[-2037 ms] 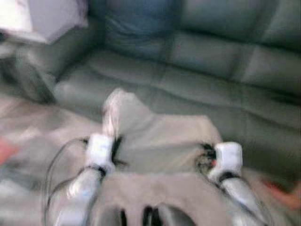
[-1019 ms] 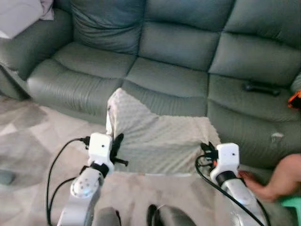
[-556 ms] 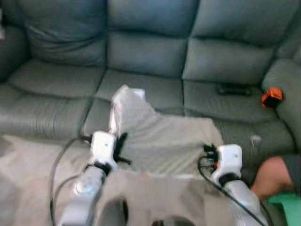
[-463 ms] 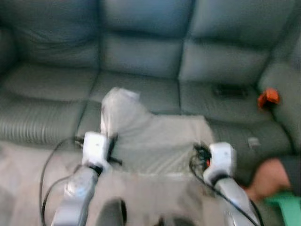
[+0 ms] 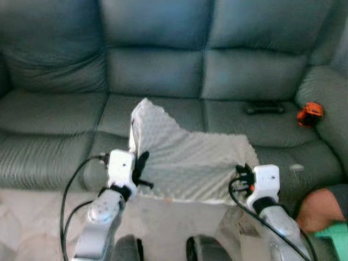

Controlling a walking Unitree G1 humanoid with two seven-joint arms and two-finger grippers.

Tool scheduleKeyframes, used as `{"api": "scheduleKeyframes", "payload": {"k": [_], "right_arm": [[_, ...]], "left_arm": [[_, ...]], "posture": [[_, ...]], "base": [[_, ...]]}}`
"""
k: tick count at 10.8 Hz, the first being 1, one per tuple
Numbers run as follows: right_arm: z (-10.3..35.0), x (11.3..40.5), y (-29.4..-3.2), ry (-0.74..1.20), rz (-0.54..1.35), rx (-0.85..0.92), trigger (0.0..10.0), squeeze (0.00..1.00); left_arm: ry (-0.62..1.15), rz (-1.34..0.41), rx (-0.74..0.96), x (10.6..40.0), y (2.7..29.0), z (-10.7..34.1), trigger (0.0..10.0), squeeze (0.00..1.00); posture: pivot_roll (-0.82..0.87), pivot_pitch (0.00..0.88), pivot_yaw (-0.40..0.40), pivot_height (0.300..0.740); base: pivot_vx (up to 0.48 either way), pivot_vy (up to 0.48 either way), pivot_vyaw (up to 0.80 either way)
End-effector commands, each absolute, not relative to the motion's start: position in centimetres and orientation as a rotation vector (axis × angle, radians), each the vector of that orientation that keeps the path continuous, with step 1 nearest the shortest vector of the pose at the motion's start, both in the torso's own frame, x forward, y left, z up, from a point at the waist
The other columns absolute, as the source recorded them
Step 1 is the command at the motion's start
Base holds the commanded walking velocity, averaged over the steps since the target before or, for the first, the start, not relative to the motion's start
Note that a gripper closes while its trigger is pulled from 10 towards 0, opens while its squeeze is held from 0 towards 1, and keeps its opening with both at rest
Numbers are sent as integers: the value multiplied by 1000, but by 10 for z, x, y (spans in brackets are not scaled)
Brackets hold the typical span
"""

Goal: Move the pillow to the sofa

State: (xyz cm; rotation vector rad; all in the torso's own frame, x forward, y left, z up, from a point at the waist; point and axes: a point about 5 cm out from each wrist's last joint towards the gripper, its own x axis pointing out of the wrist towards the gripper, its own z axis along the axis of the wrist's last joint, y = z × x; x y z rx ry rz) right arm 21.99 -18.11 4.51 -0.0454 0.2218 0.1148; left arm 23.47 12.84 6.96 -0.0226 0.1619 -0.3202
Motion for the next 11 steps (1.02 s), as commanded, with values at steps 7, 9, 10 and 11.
{"api": "scheduleKeyframes", "payload": {"k": [7, 9, 10, 11], "right_arm": [[46, 220, -179, 210, 135, -49, 10000, 0], [46, 219, -179, 211, 134, -48, 10000, 0], [46, 219, -179, 213, 135, -48, 10000, 0], [46, 218, -179, 213, 137, -48, 10000, 0]], "left_arm": [[120, -323, -8, 236, 128, 75, 10000, 0], [120, -335, -13, 234, 126, 75, 10000, 0], [118, -336, -14, 234, 126, 75, 10000, 0], [115, -339, -14, 233, 126, 75, 10000, 0]], "posture": [[-57, 137, -52, 740], [-57, 139, -54, 740], [-58, 140, -54, 740], [-58, 141, -54, 740]], "base": [[0, 192, 0], [0, 0, 0], [262, 0, 0], [319, 0, 0]]}}
